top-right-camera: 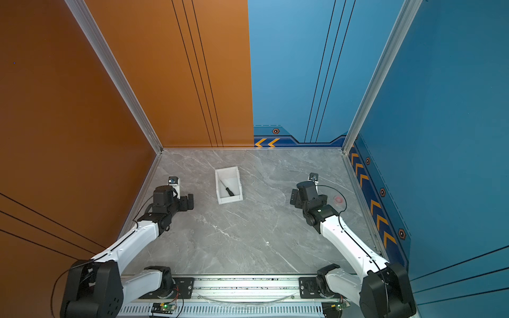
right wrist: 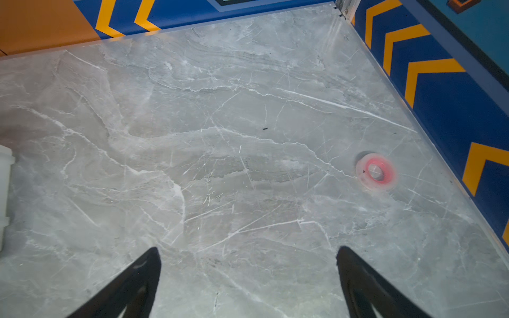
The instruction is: Put the screwdriver in the bin
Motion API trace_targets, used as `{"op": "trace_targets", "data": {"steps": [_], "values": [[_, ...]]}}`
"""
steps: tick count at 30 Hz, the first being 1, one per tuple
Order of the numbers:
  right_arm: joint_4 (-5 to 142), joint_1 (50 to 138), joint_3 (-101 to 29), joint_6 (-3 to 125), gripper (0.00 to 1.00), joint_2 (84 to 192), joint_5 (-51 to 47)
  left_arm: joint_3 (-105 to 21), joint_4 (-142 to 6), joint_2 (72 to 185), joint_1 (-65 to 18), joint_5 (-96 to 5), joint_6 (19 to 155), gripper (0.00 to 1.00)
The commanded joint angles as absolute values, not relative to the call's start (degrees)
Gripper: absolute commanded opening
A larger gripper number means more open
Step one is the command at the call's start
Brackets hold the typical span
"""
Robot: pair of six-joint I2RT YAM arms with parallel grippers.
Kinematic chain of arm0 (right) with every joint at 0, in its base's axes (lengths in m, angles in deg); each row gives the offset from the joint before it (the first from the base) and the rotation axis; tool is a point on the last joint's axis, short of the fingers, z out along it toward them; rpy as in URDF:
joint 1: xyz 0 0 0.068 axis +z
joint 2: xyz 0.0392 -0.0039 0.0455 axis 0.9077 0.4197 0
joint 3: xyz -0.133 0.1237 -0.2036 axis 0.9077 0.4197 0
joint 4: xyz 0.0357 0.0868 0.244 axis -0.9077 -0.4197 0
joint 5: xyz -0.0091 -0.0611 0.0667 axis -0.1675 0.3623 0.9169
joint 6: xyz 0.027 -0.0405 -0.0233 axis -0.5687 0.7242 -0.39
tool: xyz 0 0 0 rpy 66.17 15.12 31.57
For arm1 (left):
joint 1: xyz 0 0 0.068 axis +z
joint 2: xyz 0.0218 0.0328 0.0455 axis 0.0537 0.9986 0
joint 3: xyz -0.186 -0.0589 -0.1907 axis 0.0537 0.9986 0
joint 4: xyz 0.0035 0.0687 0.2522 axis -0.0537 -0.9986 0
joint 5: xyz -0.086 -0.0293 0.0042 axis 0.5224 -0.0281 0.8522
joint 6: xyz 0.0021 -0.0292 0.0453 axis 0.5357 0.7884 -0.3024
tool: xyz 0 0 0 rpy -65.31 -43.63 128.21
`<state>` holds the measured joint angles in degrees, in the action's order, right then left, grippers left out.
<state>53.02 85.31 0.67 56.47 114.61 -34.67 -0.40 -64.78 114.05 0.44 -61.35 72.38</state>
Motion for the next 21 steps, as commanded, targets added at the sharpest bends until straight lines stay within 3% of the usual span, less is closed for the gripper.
{"op": "trace_targets", "data": {"steps": [1, 10, 15, 21], "values": [[62.4, 84.5, 3.3, 59.7, 1.00, 111.5, -39.5, 1.5, -51.9, 116.2, 1.4, -61.7, 71.6, 0.98], [81.1, 78.2, 15.4, 68.5, 1.00, 104.3, -39.1, 1.6, -43.3, 121.2, 3.1, -61.9, 74.0, 0.98], [90.9, 69.4, 20.7, 69.7, 1.00, 108.7, -31.1, 1.6, -39.0, 125.6, 4.1, -62.4, 73.2, 0.98], [108.7, 66.0, 27.1, 70.0, 1.00, 117.1, -25.3, 5.2, -30.5, 130.1, 5.4, -58.1, 73.3, 0.98]]}}
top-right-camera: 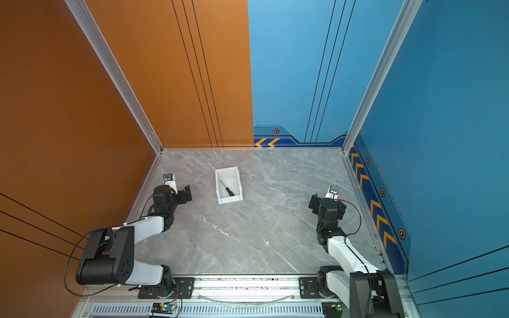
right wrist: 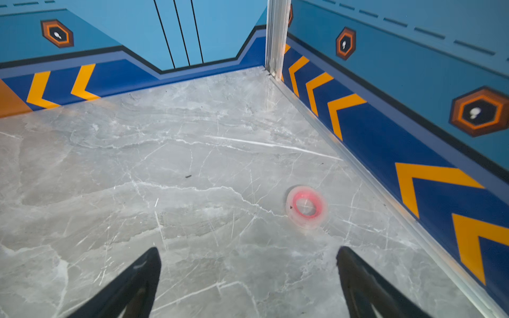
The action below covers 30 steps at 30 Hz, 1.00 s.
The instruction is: Put the screwdriver in the bin
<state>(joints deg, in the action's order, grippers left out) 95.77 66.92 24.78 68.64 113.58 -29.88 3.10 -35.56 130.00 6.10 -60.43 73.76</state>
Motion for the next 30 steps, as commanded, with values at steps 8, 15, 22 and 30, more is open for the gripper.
{"op": "trace_targets", "data": {"steps": [8, 15, 22, 30], "values": [[113.8, 63.7, 24.2, 69.5, 1.00, 124.9, -19.1, 15.8, -3.1, 137.0, 2.9, -58.2, 69.9, 0.98], [134.1, 63.5, 26.6, 71.0, 1.00, 139.2, -18.7, 15.6, -4.0, 136.6, 2.7, -56.9, 69.2, 0.98], [116.0, 66.8, 18.0, 75.6, 1.00, 138.2, -18.8, 14.9, -5.7, 136.4, 2.7, -52.0, 67.7, 0.98], [120.4, 67.7, 19.5, 76.2, 1.00, 139.2, -20.2, 8.7, -18.1, 135.9, 3.7, -52.1, 69.2, 0.98]]}}
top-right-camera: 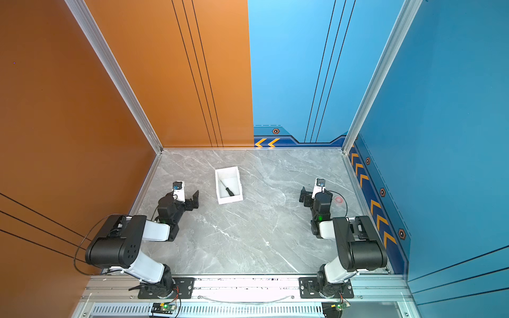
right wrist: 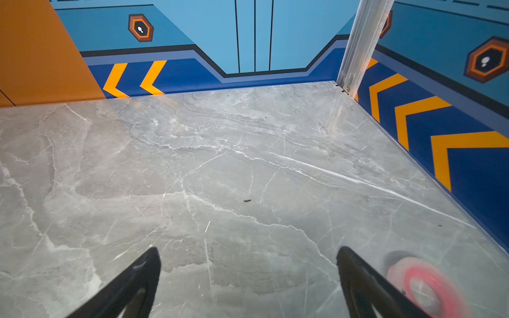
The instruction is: Put the screwdriver in the bin
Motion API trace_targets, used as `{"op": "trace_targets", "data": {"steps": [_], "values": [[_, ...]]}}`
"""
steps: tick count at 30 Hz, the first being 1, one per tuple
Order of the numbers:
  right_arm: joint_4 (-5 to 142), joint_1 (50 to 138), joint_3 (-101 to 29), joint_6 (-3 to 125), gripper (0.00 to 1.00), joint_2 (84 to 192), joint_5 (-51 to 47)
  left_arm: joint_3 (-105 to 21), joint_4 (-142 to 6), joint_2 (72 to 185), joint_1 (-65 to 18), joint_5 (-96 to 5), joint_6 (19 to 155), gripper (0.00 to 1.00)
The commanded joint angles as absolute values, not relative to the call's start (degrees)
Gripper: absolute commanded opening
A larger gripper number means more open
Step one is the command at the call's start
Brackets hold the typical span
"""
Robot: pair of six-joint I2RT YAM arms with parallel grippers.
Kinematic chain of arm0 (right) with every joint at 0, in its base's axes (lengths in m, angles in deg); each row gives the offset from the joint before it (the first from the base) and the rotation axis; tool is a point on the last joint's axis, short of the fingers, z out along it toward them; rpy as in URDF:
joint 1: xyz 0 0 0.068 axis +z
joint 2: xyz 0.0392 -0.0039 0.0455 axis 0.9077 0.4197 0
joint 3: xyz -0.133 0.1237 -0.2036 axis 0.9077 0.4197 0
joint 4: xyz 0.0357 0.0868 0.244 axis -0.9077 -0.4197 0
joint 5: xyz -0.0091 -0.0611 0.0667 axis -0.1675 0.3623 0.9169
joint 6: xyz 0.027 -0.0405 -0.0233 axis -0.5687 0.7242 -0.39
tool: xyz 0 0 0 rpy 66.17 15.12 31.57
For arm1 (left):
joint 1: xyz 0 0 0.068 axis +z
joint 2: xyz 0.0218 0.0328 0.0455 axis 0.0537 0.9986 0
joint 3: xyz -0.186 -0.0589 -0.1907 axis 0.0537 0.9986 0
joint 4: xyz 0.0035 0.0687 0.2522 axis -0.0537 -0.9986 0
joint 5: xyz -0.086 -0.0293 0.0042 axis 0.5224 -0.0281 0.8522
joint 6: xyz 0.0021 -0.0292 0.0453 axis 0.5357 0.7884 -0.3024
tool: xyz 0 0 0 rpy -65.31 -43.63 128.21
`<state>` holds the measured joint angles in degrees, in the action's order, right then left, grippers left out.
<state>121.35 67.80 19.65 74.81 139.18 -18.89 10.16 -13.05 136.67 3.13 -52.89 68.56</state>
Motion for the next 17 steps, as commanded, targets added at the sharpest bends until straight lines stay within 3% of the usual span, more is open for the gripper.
{"op": "trace_targets", "data": {"steps": [1, 17], "values": [[119.8, 67.6, 19.3, 76.2, 1.00, 139.0, -19.9, 8.7, -18.0, 136.0, 3.8, -52.1, 69.2, 0.98], [119.4, 66.6, 19.0, 75.6, 1.00, 139.1, -17.9, 8.7, -18.0, 135.9, 3.8, -52.1, 69.2, 0.98]]}}
